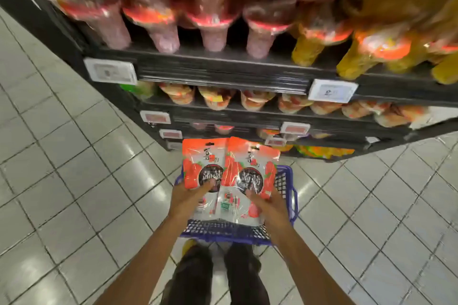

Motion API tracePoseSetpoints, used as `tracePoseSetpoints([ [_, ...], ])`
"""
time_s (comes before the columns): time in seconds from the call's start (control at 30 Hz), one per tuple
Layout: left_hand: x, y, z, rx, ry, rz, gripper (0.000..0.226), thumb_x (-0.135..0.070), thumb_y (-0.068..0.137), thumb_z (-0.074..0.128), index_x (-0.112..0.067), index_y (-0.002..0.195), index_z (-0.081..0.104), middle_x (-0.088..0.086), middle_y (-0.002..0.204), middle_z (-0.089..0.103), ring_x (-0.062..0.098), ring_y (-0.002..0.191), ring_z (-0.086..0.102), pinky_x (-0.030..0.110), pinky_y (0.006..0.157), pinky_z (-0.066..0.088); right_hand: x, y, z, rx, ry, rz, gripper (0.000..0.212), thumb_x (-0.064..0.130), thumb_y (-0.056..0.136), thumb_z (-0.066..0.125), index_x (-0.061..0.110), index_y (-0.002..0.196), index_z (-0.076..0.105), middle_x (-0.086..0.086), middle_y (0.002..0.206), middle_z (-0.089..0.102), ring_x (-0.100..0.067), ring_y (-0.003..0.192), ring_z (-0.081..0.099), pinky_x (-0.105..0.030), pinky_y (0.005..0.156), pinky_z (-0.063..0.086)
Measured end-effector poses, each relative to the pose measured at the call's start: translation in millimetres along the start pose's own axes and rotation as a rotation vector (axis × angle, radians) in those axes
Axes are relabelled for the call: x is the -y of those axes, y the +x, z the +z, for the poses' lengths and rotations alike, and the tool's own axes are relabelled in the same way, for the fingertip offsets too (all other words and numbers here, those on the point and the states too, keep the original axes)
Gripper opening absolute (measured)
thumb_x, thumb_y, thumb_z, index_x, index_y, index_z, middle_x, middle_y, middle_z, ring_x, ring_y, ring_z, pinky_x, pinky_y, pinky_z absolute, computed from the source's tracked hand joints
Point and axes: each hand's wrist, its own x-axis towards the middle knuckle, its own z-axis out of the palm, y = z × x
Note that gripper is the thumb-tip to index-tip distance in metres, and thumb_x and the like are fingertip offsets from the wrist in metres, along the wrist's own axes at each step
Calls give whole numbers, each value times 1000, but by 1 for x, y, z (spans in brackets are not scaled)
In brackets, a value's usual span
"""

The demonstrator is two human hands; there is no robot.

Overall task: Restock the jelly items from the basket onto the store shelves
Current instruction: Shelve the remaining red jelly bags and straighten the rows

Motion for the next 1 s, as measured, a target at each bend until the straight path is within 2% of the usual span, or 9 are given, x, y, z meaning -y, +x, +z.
tracePoseSetpoints([
  [0.1,-66,-55,-26,37,-11,72,25,-34,69,86,-18,74,67,-11,53,63,7,54,61,20,44,46,66,-51,11,-9,-31,-46,46,36,63,87,4,82,61,-6,58,55,-20,55,54,-38,62,49],
  [0.2,-121,-96,-48,28,-24,131,37,-38,66,87,-14,67,59,-5,53,58,7,48,59,18,42,45,119,-93,26,-29,-5,-137,37,42,57,92,17,64,65,-9,57,59,-20,52,57,-34,58,53],
  [0.33,-180,-139,-67,24,-84,276,25,-34,67,87,-22,75,68,-15,57,70,-4,48,63,13,39,43,181,-140,47,-13,29,-283,35,35,59,87,21,48,57,-2,50,55,-14,46,52,-25,51,50],
  [0.47,-227,-173,-75,35,-145,365,24,-28,71,86,-22,88,71,-7,72,73,-2,52,65,16,41,45,231,-171,59,-22,16,-444,29,34,67,83,15,73,61,-2,58,63,-11,51,59,-20,52,50],
  [0.57,-255,-189,-74,49,-199,414,30,-28,72,85,-18,97,71,-1,84,74,10,73,69,25,61,51,262,-183,59,-36,22,-511,30,30,79,81,16,92,58,1,74,65,-11,62,62,-20,55,51],
  [0.63,-270,-196,-71,62,-220,433,33,-30,73,84,-21,100,68,2,90,72,14,81,67,27,67,49,281,-187,54,-41,12,-562,28,30,80,80,14,90,59,1,69,63,-12,60,61,-24,55,51],
  [0.77,-297,-207,-66,56,-268,465,22,-29,76,82,-32,82,61,-10,80,67,1,72,60,20,60,43,313,-191,44,-35,19,-648,22,25,81,79,14,79,61,1,57,62,-11,53,59,-22,52,50],
  [0.87,-311,-210,-64,39,-270,500,17,-26,77,82,-28,82,66,-14,80,69,-1,72,63,18,55,46,330,-189,38,-30,15,-712,24,24,82,78,12,76,59,2,54,62,-9,51,58,-18,51,48],
  [1.0,-324,-212,-63,21,-286,524,18,-26,75,82,-25,87,69,-12,80,74,5,70,71,21,51,51,347,-192,33,-13,21,-725,35,36,72,80,9,83,60,2,63,64,-11,61,63,-25,60,53],
])
